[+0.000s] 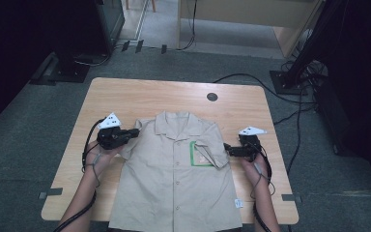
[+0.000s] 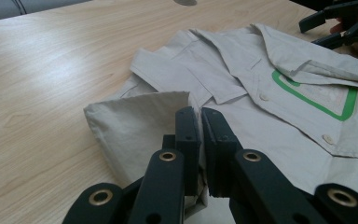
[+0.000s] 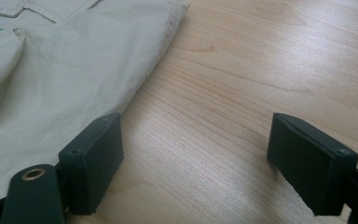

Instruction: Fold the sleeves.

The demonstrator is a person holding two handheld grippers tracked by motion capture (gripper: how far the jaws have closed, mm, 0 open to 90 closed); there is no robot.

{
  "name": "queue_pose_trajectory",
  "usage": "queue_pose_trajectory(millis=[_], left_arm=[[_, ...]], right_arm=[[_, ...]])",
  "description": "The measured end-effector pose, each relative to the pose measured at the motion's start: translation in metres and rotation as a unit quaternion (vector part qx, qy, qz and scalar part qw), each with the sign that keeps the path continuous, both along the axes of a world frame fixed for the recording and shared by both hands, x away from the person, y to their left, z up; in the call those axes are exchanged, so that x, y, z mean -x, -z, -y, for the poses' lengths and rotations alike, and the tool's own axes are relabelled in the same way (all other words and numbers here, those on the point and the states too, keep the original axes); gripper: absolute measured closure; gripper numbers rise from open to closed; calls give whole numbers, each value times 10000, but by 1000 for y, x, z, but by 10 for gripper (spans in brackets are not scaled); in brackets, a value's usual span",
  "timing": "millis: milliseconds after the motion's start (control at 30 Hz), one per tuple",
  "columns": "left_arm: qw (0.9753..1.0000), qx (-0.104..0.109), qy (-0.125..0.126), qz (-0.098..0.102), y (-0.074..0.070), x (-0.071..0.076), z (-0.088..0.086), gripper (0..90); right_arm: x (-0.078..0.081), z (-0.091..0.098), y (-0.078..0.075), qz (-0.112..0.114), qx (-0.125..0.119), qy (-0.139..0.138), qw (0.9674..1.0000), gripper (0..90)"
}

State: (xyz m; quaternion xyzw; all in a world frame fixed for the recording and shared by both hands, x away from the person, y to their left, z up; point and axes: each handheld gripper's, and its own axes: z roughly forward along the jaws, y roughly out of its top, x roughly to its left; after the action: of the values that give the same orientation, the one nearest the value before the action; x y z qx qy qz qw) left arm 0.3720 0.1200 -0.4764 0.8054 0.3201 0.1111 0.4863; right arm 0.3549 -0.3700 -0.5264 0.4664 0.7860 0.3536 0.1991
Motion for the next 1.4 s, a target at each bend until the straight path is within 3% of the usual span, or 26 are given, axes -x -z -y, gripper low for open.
queue_pose_trajectory(millis=[433, 1033, 1400], left_arm=[[9999, -101, 108, 9, 5, 2, 14, 855], [9996, -86, 244, 63, 8, 6, 30, 849], [9989, -252, 383, 116, 10, 9, 43, 842]], right_arm=[[0, 0, 0, -1, 0, 0, 10000, 180], [0, 0, 0, 0, 3, 2, 10000, 180], [0, 0, 0, -2, -1, 2, 10000, 180]])
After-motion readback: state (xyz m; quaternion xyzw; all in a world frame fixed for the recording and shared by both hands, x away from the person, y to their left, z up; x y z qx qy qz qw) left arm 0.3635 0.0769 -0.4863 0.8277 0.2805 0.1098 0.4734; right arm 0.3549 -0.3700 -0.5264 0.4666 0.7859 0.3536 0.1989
